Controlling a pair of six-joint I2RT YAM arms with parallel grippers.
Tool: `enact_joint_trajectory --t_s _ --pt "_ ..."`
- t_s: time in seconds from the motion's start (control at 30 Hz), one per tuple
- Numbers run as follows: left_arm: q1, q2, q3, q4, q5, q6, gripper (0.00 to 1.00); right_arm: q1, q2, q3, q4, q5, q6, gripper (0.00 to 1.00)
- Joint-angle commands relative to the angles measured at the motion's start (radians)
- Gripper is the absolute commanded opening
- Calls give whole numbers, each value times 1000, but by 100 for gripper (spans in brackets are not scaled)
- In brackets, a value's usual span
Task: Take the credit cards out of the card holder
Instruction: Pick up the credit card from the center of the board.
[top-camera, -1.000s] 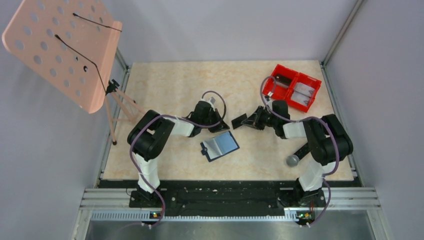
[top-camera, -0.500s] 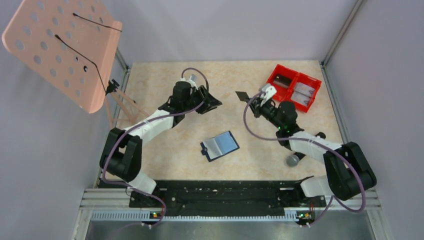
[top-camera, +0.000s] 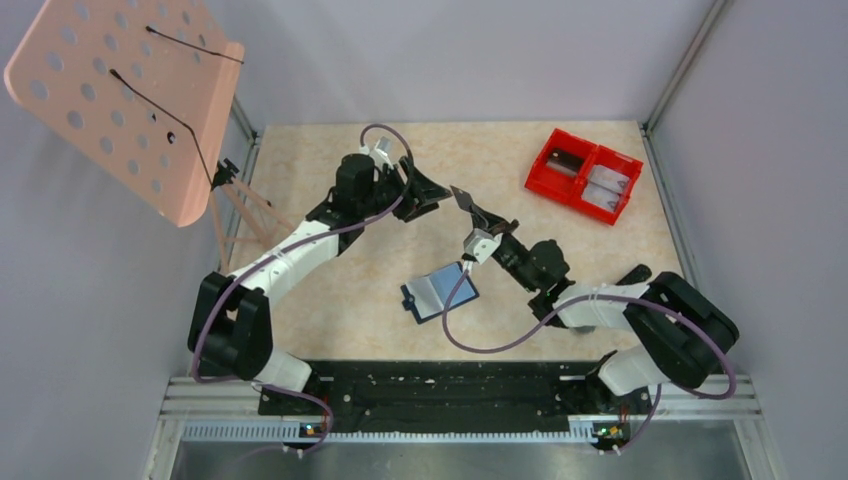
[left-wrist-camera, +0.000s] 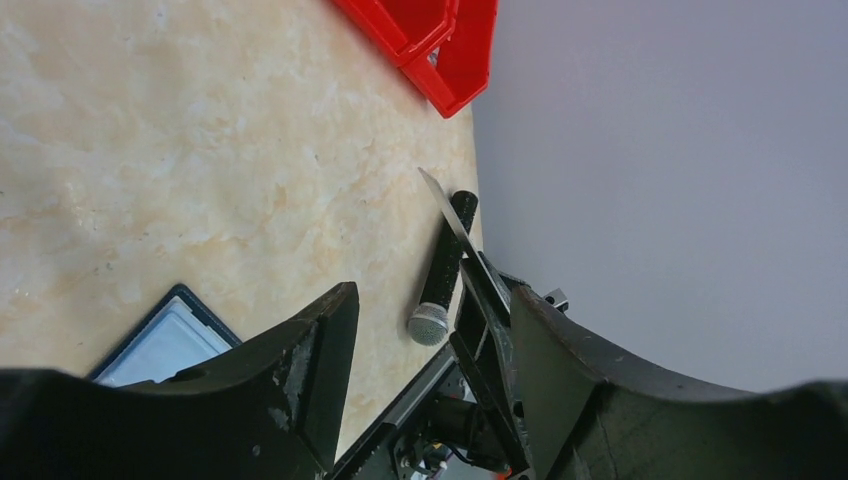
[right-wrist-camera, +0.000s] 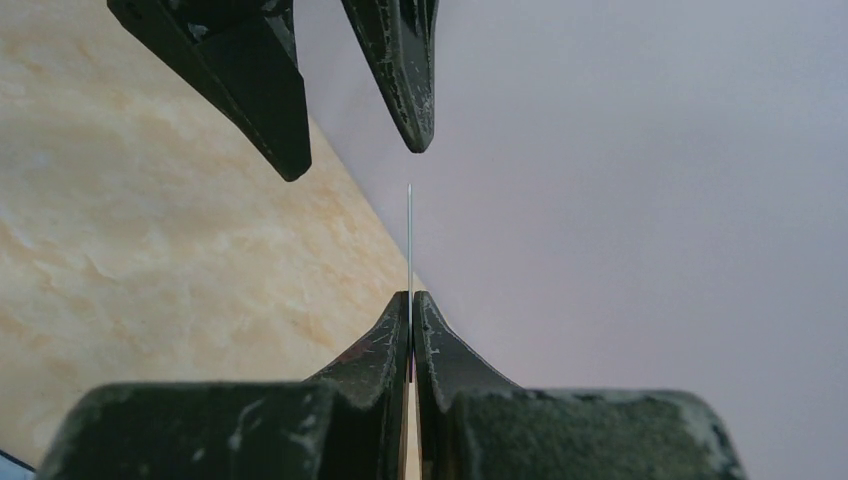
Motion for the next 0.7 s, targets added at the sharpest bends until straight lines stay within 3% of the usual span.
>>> enact_joint_trajectory --t_s 0.0,0.2,0.67 --pt "-4 -3 -36 93 44 -53 62 45 9 -6 65 96 -159 0" --pt "-9 14 -82 192 79 -97 62 95 13 6 28 138 -232 0" --pt "-21 5 -131 225 80 -115 61 192 80 12 44 269 -354 0"
